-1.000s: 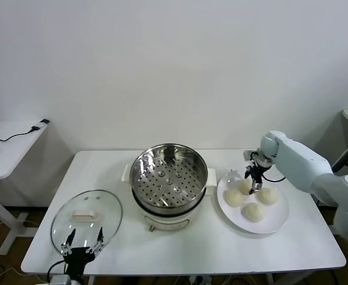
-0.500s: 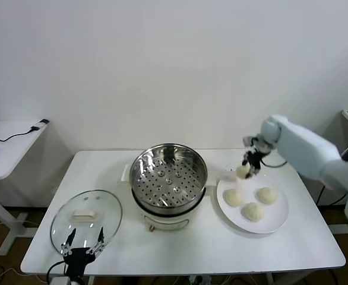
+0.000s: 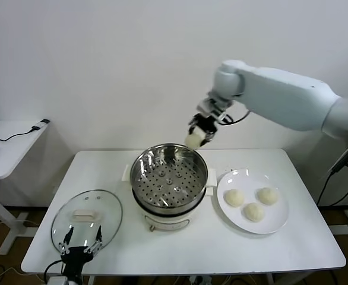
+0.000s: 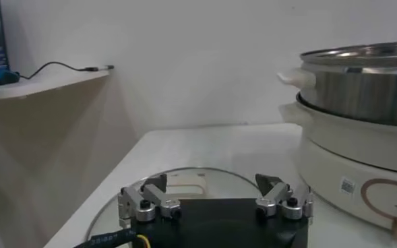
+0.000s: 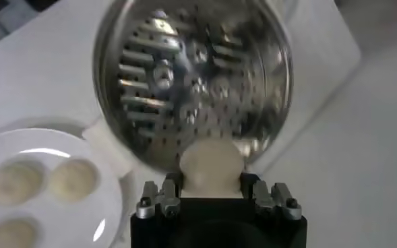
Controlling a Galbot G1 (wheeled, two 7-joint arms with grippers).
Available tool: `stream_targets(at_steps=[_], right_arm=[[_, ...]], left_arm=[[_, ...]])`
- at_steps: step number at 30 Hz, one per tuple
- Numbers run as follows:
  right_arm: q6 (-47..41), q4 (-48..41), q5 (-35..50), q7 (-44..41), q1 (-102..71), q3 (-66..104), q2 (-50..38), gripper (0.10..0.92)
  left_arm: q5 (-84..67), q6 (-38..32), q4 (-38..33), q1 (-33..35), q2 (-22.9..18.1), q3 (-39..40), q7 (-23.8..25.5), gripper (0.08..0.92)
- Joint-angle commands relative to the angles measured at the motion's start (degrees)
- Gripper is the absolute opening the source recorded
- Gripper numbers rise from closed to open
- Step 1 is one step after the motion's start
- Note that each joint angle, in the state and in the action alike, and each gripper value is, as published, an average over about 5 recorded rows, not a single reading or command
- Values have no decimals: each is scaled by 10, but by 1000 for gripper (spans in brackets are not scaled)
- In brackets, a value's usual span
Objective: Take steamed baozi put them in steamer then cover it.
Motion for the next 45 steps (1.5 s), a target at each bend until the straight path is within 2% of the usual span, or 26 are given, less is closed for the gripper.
stream_targets(at_steps=[1, 6, 11, 16, 25, 28, 32, 34, 38, 42, 45], right_arm=[[116, 69, -71, 21, -8, -35, 37, 577], [142, -5, -171, 33, -75, -14, 49, 577], [173, -117, -272, 60, -140, 46, 74, 577], [185, -188, -290, 81, -171, 78, 98, 577], [191, -244, -292, 102, -196, 99, 135, 589], [194, -256, -293, 104, -198, 100, 140, 639], [200, -260, -288, 121, -198, 107, 141, 746], [202, -248, -280, 126, -193, 112, 136, 793], [204, -194, -221, 100, -150, 103, 111, 821], [210, -154, -96, 23, -56, 55, 79, 823], [186, -153, 39, -24, 22, -9, 52, 823]], left_arm=[[1, 1, -3, 1, 0, 0, 0, 823], [3, 2, -5, 2, 0, 2, 0, 823], [6, 1, -2, 1, 1, 4, 0, 823], [6, -1, 3, 0, 4, 4, -1, 823], [6, -4, 13, -5, 6, 3, -3, 823], [6, -4, 12, -5, 5, 4, -3, 823], [6, -3, 11, -7, 4, 4, -3, 823], [6, -3, 10, -7, 4, 4, -3, 823], [8, -3, 7, -5, 3, 4, -3, 823], [13, -2, 2, -2, 1, 5, -2, 823], [14, -2, -4, 2, 0, 6, -2, 823]])
